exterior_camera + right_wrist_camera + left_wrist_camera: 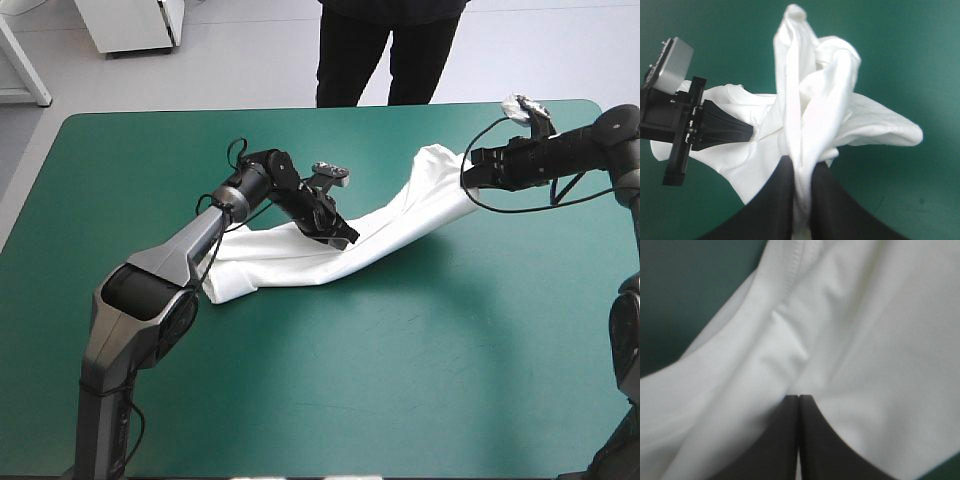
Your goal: Fold the cloth
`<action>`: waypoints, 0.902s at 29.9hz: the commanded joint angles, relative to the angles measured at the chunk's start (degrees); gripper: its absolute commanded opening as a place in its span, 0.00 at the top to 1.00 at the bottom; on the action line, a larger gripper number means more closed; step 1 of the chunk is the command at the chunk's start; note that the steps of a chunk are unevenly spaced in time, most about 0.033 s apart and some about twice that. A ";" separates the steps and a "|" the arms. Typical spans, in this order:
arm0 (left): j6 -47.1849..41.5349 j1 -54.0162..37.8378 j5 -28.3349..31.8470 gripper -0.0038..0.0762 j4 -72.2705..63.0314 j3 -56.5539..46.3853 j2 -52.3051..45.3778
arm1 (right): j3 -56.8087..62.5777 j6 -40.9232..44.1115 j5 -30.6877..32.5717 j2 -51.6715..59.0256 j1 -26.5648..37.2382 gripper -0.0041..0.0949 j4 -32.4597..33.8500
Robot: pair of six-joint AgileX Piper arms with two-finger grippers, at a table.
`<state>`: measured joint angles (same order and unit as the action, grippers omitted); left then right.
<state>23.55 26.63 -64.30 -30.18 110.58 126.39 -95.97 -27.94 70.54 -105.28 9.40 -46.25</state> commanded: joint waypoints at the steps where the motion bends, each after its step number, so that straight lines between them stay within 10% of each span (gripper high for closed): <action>1: -2.33 0.04 -3.12 0.98 3.52 4.81 -6.56 | -1.89 0.16 -0.25 3.66 0.24 0.97 -4.59; 27: -8.53 -9.11 -9.51 0.98 13.76 -2.01 -34.22 | -14.41 2.99 -9.14 -0.34 -28.95 0.97 -5.45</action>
<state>16.70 17.48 -71.97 -15.37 108.23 96.92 -107.87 -25.17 63.58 -106.46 -17.37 -48.30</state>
